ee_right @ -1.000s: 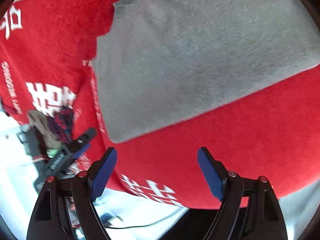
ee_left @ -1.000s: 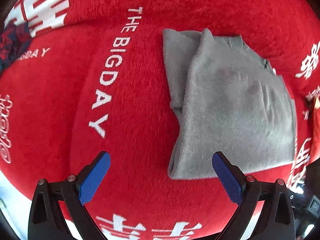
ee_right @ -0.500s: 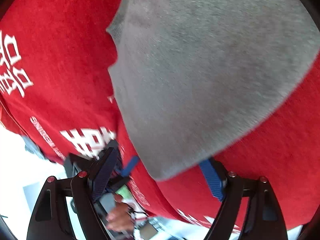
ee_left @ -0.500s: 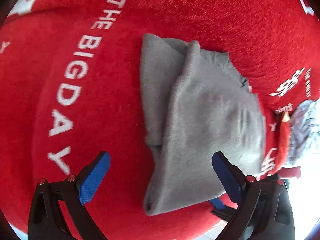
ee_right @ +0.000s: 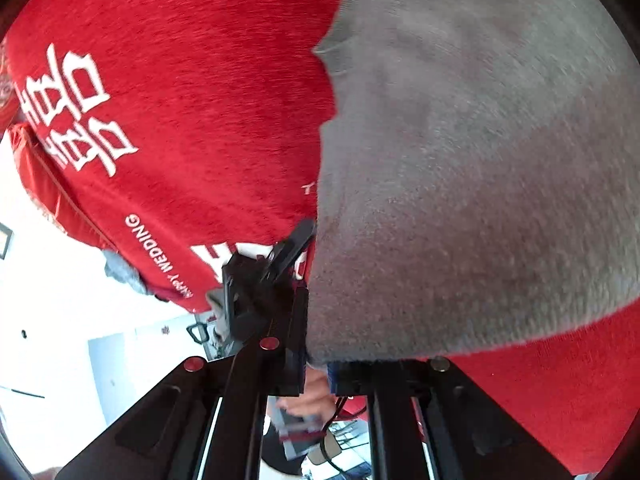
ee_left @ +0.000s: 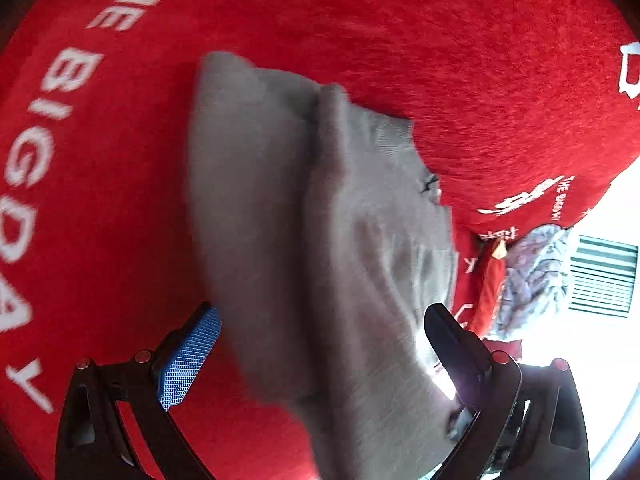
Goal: Fold small clothes
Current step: 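Grasp the folded sweater edge with the right tool and lift it, then fold the lifted sweater edge over with the right tool while the left tool pinches the fold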
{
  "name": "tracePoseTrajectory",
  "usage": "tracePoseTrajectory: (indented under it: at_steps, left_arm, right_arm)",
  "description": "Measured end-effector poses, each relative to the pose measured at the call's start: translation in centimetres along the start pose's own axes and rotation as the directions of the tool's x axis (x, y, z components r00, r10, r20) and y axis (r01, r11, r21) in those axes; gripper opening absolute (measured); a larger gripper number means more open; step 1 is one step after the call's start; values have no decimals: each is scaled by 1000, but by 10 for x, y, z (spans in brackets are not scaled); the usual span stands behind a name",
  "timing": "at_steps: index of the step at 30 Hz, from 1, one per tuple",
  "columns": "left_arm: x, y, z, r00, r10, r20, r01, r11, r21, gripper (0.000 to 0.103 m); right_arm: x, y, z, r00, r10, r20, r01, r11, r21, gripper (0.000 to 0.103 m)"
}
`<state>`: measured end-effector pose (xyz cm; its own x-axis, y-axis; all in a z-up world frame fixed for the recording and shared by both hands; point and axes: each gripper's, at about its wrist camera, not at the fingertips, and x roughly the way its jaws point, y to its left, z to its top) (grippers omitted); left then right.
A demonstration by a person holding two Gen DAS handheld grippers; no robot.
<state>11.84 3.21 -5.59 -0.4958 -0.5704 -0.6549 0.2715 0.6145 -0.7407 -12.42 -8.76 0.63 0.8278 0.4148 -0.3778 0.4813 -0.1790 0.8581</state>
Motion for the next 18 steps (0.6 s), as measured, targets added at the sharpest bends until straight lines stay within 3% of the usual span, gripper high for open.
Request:
tracePoseTrajectory:
  at_steps: [2,3,4,5,6,7,8,10,11,12,14,16,17,18]
  left_arm:
    - [5,-14,-1,1000,2,0,-1,999,37,102]
    - [11,-26,-2,999,40,3,-41,997,71,101]
    - [18,-36,-3,996,94,9,-94,990,109,91]
    - [24,-43,-4,989,145,9,-144,979,144,66]
    - [32,-48,-4,979,202,-5,-198,965,172,54]
    - [39,-49,-5,971,237,-20,-230,956,181,43]
    - [43,-49,-5,965,261,-28,-252,950,185,42]
    - [47,-51,-9,950,311,-9,-302,930,210,42]
    - [47,-53,-11,945,327,0,-319,922,220,42]
    - [49,-57,-13,936,351,10,-343,911,230,42]
    - [52,-61,-14,926,376,21,-370,897,242,42]
    - [54,-68,-17,912,408,49,-406,875,265,39]
    - [54,-71,-19,906,419,66,-420,864,277,27]
    - [49,-69,-19,904,420,77,-423,859,288,27]
  right_arm:
    - [2,-1,-2,999,-30,-24,29,999,-22,8]
    - [1,-5,-4,998,-49,-38,48,998,-26,8]
    - [3,-7,-5,996,-74,-56,73,997,-27,8]
    - [4,-10,-6,991,-105,-84,103,994,-25,8]
    - [4,-14,-7,984,-133,-117,131,991,-23,12]
    - [6,-16,-9,973,-168,-159,166,986,-28,12]
    - [5,-16,-12,949,-228,-219,220,974,-59,16]
    - [-3,-10,-15,907,-330,-261,298,942,-153,37]
    - [-10,-5,-15,899,-357,-254,315,930,-191,59]
    - [-21,1,-13,895,-380,-235,329,916,-229,62]
    - [-48,16,3,892,-432,-134,380,877,-295,62]
    - [-68,26,24,878,-479,-14,448,831,-330,46]
    - [-74,28,37,861,-508,35,489,806,-332,23]
    - [-78,28,45,847,-527,65,516,790,-332,8]
